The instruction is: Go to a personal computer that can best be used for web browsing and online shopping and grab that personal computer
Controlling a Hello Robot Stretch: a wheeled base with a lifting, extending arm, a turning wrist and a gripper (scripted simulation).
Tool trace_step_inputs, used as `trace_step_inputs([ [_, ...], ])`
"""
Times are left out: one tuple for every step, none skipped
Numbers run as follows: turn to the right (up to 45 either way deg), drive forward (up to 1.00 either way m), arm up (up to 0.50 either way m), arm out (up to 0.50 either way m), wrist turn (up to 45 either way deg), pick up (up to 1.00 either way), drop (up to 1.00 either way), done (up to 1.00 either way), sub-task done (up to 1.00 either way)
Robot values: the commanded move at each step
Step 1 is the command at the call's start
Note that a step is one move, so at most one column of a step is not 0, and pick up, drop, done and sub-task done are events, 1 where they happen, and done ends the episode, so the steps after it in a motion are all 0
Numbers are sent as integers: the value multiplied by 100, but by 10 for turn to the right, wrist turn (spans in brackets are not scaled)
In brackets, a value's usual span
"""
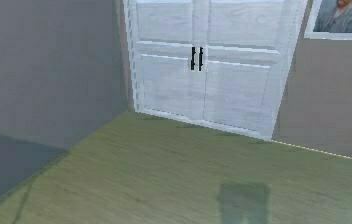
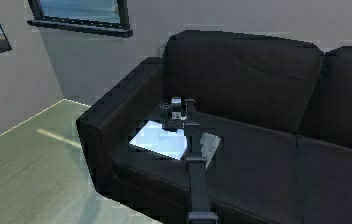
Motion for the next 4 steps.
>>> trace_step_inputs([
  [0,0,-30,0,0,0,0,0,0],
  [0,0,0,0,0,100,0,0,0],
  [0,0,10,0,0,0,0,0,0],
  [0,0,0,0,0,0,0,100,0],
])
